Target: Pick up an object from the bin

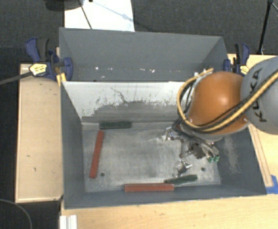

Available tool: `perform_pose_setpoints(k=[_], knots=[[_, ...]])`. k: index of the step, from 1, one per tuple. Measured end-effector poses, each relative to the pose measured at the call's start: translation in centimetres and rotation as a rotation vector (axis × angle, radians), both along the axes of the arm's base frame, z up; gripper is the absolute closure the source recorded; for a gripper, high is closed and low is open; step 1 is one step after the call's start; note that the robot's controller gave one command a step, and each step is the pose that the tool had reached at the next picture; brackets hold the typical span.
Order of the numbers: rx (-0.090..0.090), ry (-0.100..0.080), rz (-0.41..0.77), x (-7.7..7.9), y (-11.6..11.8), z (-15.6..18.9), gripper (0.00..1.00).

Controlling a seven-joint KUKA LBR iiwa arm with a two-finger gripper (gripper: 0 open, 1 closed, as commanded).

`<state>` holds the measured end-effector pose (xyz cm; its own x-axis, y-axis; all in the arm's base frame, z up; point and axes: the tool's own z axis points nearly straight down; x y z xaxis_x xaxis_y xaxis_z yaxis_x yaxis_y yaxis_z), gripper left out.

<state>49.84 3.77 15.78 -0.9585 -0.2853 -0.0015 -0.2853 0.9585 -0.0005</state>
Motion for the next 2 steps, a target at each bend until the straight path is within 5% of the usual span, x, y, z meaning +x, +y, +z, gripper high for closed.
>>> perform_pose_setpoints(k=[1, 2], knots=[[0.003, -0.001, 0.064, 0.0, -4.1, -2.6, 0.0], [0.0, -0.009, 0.355, -1.6, -3.9, -8.4, 1.0]])
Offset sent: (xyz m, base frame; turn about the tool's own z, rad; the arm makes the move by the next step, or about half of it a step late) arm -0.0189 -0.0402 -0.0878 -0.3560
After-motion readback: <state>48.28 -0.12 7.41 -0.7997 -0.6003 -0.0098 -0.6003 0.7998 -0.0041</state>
